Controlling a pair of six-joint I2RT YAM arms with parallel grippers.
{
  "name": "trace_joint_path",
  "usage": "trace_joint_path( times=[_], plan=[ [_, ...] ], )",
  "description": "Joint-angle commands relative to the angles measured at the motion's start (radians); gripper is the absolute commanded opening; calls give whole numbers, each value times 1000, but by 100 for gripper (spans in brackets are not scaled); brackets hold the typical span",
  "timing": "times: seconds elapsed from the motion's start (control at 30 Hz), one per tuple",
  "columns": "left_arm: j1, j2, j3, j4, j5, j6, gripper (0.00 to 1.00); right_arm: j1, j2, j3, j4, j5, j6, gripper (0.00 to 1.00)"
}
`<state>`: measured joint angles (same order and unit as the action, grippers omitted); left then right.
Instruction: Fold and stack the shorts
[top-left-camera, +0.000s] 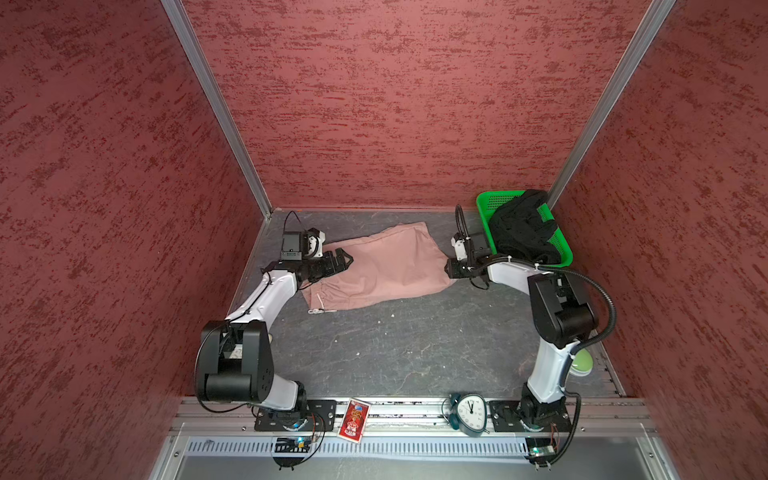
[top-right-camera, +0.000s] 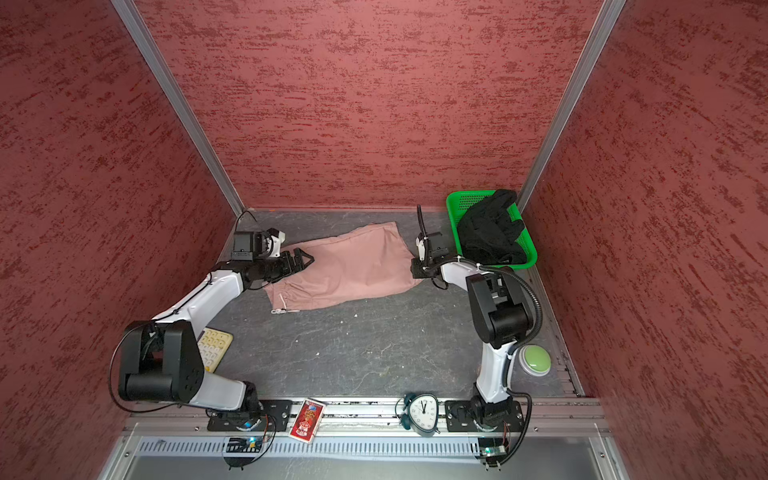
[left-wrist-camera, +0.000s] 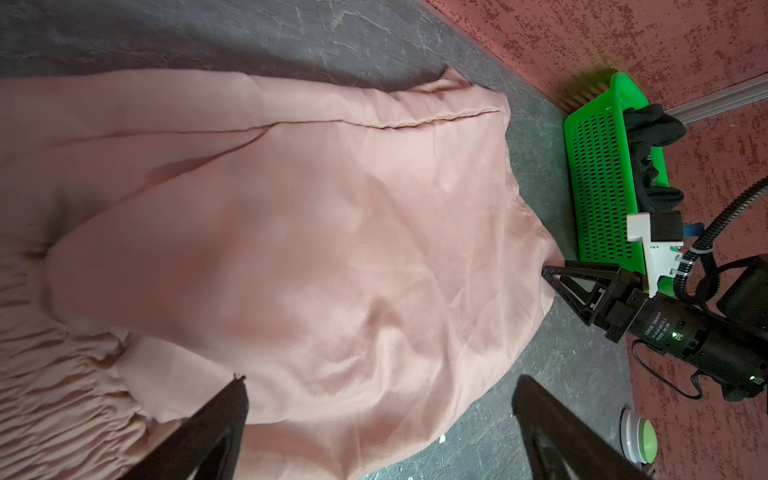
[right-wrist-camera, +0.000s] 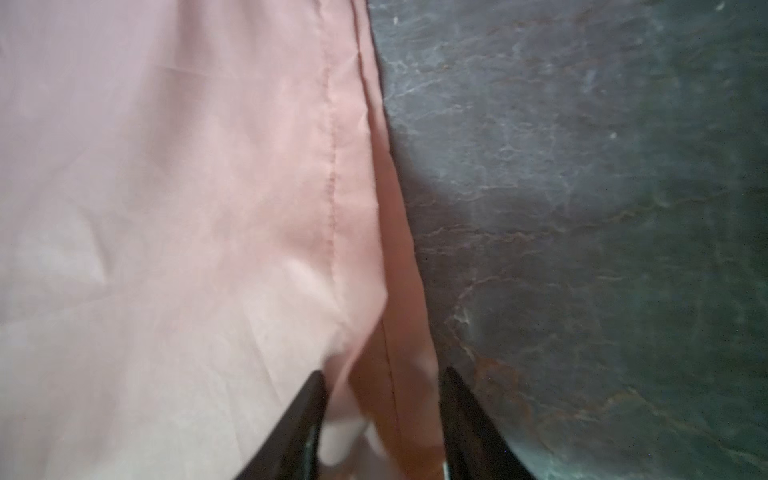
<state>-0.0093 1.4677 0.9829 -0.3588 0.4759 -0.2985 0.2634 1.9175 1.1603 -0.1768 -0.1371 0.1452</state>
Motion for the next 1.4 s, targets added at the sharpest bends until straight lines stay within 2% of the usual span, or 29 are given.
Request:
trace_joint_path(
  times=[0.0, 0.07, 0.23, 0.37, 0.4, 0.43, 0.47, 0.5, 0.6, 0.7, 0.8, 0.93, 1.03, 1.17, 1.27, 1.37],
  plan=[
    [-26, -10, 15, -24, -52, 26, 99, -6, -20, -36, 30, 49, 52, 21],
    [-52, -28, 12, -41, -108, 33, 99, -6, -67, -90, 46, 69, 101, 2],
    [-120, -98, -78, 17, -176, 4, 99, -8, -158, -202, 6, 79, 191, 0],
    [-117, -159, -136, 5, -212, -5, 99, -9, -253, -277, -92, 125, 224, 0],
    [-110, -173, -135, -13, -221, -3, 99, -9, -285, -291, -125, 140, 229, 2],
    [-100, -186, -131, -30, -230, -2, 99, -9, -315, -298, -157, 153, 233, 13],
    [-85, -199, -123, -48, -237, -3, 99, -10, -351, -301, -189, 166, 234, 35],
    [-63, -212, -118, -59, -240, -10, 99, -10, -394, -300, -219, 176, 234, 53],
    [21, -239, -112, -45, -169, -39, 99, -9, -507, -282, -248, 178, 232, 60],
    [105, -248, -111, -23, -105, -53, 99, 10, -554, -262, -155, 61, 183, 64],
    [170, -244, -114, -16, -67, -70, 99, 84, -481, -172, -84, -17, 131, 67],
    [266, -221, -160, 39, 50, -136, 99, 191, -252, 12, -60, -19, 73, 70],
    [333, -215, -221, 132, 124, -186, 99, 237, -91, 129, 10, -72, 63, 71],
    [373, -200, -272, 230, 201, -229, 99, 241, 68, 208, 123, -169, 143, 72],
    [382, -186, -274, 233, 217, -231, 99, 241, 151, 230, 121, -164, 190, 72],
    [389, -187, -266, 215, 213, -216, 99, 223, 159, 173, 123, -134, 224, 73]
  ],
)
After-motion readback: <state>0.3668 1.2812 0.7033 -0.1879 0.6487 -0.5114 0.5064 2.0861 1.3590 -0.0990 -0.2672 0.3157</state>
